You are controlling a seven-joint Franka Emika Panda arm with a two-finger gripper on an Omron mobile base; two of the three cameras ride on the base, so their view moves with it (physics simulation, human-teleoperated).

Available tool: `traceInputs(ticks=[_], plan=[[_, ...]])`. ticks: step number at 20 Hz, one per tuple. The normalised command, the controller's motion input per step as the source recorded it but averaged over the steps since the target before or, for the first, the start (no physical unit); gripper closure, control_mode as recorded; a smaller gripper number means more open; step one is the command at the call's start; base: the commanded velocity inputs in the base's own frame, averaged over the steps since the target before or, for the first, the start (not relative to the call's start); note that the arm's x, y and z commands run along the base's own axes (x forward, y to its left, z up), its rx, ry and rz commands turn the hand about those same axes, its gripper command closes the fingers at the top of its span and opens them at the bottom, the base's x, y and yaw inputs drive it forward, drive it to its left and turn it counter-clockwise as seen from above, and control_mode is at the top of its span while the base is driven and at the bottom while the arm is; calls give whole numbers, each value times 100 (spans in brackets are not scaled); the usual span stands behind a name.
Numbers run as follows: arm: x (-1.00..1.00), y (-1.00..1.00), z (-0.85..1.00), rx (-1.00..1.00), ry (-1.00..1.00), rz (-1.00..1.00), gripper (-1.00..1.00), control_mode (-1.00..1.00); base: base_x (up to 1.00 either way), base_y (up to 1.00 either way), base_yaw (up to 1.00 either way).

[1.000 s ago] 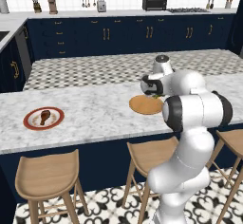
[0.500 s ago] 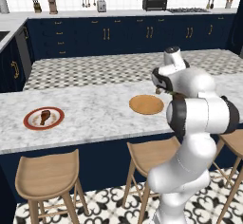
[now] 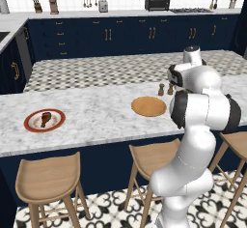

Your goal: Pick the chicken drumstick and broccoli from their plates and place them in the bowl. Then put the bowl in the fridge.

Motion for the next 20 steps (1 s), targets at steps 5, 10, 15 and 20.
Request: traceInputs(ticks=[5,10,15,20], plan=[[32,-47,-11,19,0,0,100,-100,0,0,0],[50,-36,-17,9,1,3,100,-100,0,0,0],[39,-21,-32,3,0,3,100,-100,0,0,0],[29,0,-51,0,0,0,100,-100,0,0,0]])
